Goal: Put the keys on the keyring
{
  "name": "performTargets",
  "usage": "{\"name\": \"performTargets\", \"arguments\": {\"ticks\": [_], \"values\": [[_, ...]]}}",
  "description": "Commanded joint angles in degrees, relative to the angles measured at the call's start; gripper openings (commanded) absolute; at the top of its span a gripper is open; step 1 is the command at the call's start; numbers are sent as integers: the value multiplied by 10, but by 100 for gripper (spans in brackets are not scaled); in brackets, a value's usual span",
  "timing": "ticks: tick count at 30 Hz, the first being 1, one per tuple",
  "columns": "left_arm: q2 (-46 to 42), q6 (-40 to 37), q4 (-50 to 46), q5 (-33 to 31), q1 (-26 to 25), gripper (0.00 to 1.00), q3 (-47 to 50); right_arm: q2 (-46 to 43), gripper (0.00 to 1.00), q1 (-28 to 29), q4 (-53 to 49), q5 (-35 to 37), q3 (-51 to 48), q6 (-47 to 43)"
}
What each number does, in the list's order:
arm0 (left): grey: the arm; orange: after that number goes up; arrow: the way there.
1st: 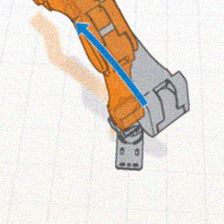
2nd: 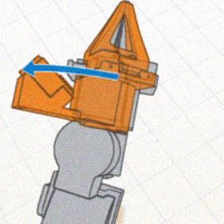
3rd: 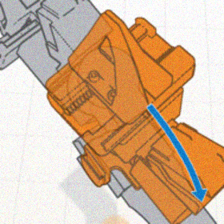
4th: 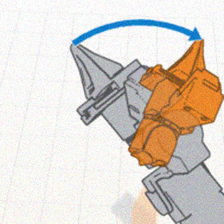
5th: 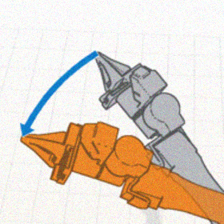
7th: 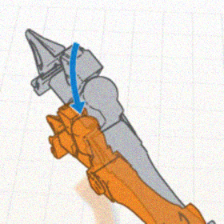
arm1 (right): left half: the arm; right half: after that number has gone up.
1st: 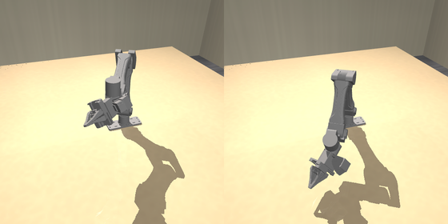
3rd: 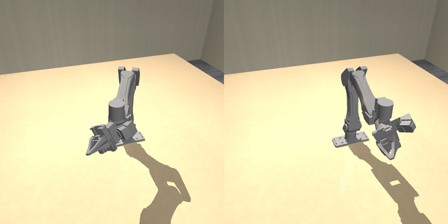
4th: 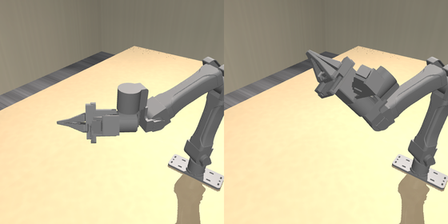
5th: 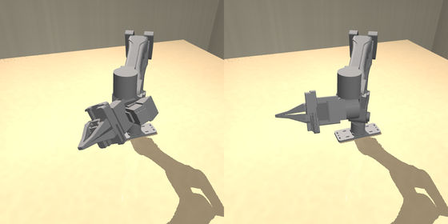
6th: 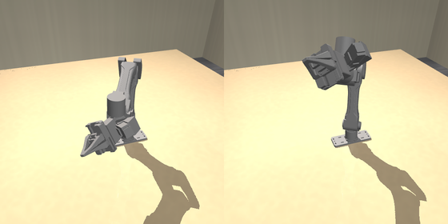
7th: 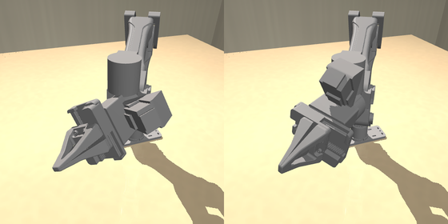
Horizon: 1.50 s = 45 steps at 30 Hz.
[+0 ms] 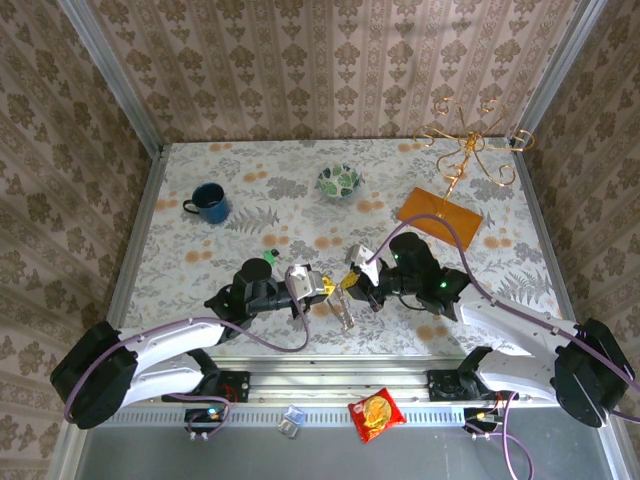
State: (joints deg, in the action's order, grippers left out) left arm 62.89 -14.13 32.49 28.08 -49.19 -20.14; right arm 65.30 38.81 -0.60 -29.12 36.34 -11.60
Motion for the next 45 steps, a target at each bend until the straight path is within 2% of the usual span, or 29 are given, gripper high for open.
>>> {"name": "performTargets", "arguments": {"ticks": [1, 3, 5, 6, 7, 10, 14, 18, 22, 25, 35, 40, 45], "values": [[-10, 2, 61, 7, -2, 0, 2, 43, 0, -6, -52, -8, 36, 4], [-8, -3, 61, 3, -2, 0, 0, 57, 1, -6, -62, -34, 53, 7], [-6, -5, 59, 2, -2, 0, 0, 54, 8, -6, -55, -40, 55, 11], [-5, -6, 57, 2, -2, 0, 1, 47, 17, -7, -46, -35, 50, 13], [-5, -6, 54, 1, -2, 0, 3, 34, 21, -7, -38, -29, 42, 12], [-5, 0, 55, 2, -2, 0, 8, -12, 31, -12, 0, 1, 9, 6], [-5, 5, 56, 6, -2, 0, 12, -65, 38, -13, 43, 60, -33, -13], [1, 15, 63, 16, -3, 0, 11, -83, 38, -13, 36, 73, -38, -42], [8, 22, 70, 22, -3, 0, 10, -80, 35, -12, 22, 6, -32, -71], [12, 23, 75, 25, -3, 0, 9, -65, 33, -10, 12, -14, -19, -71], [13, 26, 75, 31, -2, 0, 6, -32, 33, 0, 46, -9, -10, -70], [0, 46, 95, 36, 2, 0, 16, -36, 35, 0, 46, 46, -21, -82], [-13, 52, 98, 34, 7, 0, 23, -32, 37, 7, 9, 18, -29, -94]]}}
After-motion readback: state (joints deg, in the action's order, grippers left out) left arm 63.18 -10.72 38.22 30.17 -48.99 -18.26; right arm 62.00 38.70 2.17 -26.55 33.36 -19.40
